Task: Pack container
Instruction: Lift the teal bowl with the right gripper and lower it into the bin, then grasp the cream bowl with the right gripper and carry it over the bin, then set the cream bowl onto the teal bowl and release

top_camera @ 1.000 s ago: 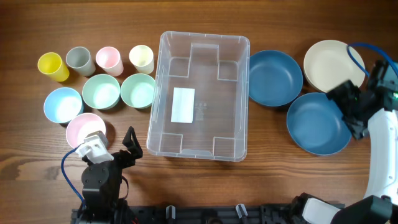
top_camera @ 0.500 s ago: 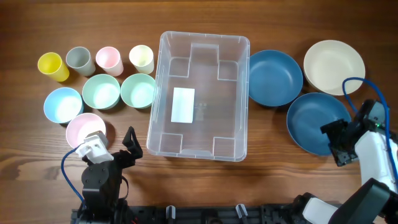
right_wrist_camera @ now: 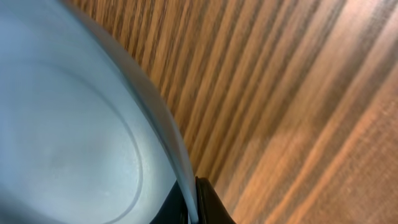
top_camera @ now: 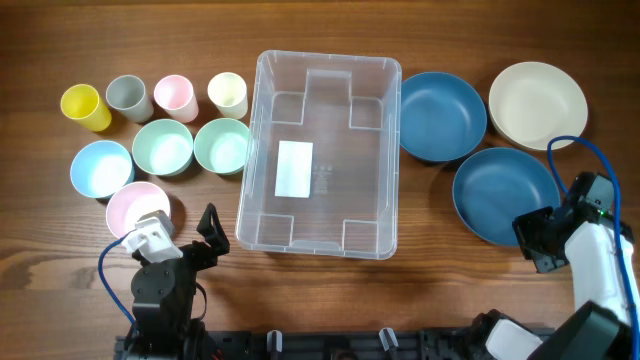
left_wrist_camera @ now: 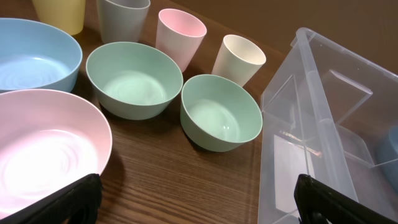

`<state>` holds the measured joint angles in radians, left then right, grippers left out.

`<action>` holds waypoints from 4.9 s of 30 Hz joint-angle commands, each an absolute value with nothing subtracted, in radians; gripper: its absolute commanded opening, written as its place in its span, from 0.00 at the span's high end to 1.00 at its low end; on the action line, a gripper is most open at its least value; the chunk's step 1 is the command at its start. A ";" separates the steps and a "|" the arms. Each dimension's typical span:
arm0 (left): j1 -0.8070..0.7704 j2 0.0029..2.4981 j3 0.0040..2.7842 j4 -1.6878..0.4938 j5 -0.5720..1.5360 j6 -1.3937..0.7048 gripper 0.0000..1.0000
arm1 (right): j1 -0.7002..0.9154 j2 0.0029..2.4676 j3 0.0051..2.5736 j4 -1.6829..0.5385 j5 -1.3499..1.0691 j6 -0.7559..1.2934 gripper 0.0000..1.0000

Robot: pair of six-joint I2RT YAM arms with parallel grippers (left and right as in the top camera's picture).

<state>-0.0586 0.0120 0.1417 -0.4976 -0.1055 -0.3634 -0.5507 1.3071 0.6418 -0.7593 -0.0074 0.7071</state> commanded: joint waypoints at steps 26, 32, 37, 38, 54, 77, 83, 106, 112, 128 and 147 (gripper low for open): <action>-0.052 0.009 0.139 -0.497 -0.090 -0.347 0.00 | 0.366 1.491 1.406 -0.770 0.110 0.490 0.96; -0.052 0.009 0.139 -0.497 -0.090 -0.347 0.00 | 0.373 1.786 1.525 -0.706 -0.023 0.469 0.96; -0.052 0.009 0.139 -0.497 -0.090 -0.347 0.00 | 0.392 1.883 1.542 -0.640 -0.064 0.438 0.96; -0.052 0.009 0.139 -0.497 -0.090 -0.347 0.00 | 0.396 1.885 1.542 -0.634 -0.065 0.426 0.96; -0.052 0.009 0.139 -0.497 -0.090 -0.347 0.00 | 0.381 1.843 1.544 -0.607 -0.023 0.419 0.68; -0.052 0.009 0.139 -0.497 -0.090 -0.347 0.00 | -0.495 1.825 1.543 -0.938 -0.079 0.582 0.28; -0.052 0.009 0.139 -0.497 -0.090 -0.347 0.00 | -0.537 2.003 1.543 -0.944 -0.114 0.574 0.31; -0.052 0.009 0.139 -0.497 -0.090 -0.347 0.00 | -0.567 1.888 1.543 -0.904 -0.046 0.613 0.96; -0.052 0.009 0.139 -0.497 -0.090 -0.347 0.00 | -0.476 1.603 1.543 -0.864 -0.238 0.619 0.96; -0.052 0.009 0.139 -0.497 -0.090 -0.347 0.00 | 0.439 1.700 1.543 -0.947 0.066 0.540 0.96; -0.052 0.009 0.139 -0.497 -0.090 -0.347 0.00 | 0.204 1.534 1.543 -0.945 0.056 0.447 0.12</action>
<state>-0.0586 0.0139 0.1417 -0.4976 -0.1051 -0.3634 0.3264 1.5974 1.5398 -0.9497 0.0410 0.4133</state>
